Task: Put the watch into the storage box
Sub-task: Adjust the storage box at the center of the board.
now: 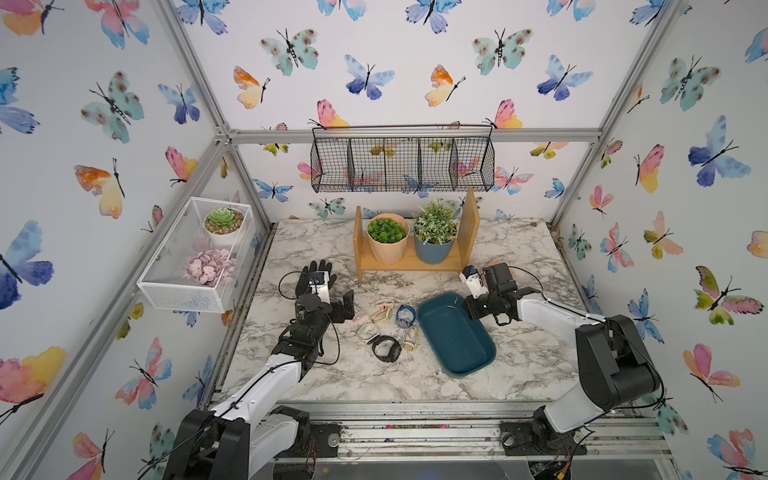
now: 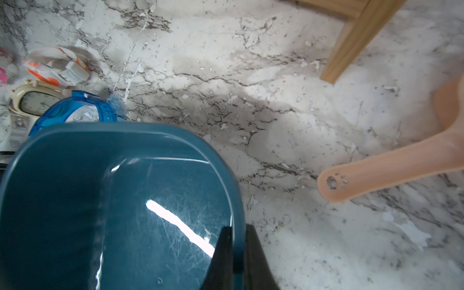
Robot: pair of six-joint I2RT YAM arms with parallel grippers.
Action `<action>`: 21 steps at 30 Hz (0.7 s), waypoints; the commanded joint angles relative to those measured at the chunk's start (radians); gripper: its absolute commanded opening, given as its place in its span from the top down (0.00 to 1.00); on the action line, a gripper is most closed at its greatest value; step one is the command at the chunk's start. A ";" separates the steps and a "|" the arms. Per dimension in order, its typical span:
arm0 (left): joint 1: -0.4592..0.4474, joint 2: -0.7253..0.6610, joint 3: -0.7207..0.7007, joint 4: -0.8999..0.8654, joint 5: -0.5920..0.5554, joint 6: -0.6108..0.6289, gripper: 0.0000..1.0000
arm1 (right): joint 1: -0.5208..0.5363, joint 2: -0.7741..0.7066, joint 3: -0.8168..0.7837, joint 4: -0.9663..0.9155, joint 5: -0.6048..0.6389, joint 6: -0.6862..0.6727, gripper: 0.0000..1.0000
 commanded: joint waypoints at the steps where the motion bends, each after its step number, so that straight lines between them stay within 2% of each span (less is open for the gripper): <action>1: -0.005 0.010 -0.008 0.011 0.007 -0.006 0.02 | 0.007 -0.024 -0.026 0.035 0.013 0.074 0.98; 6: -0.005 0.005 -0.009 0.007 0.007 -0.006 0.01 | 0.007 -0.066 -0.052 0.035 0.109 0.199 0.98; 11: -0.009 0.013 -0.008 0.007 0.001 -0.011 0.01 | 0.007 -0.143 -0.110 0.097 0.144 0.314 0.98; 16: -0.014 0.017 0.002 -0.004 0.002 -0.020 0.01 | 0.007 -0.166 -0.140 0.114 0.199 0.345 0.98; 21: -0.018 0.020 0.007 -0.011 0.007 -0.029 0.01 | 0.007 -0.125 -0.152 0.118 0.189 0.344 0.98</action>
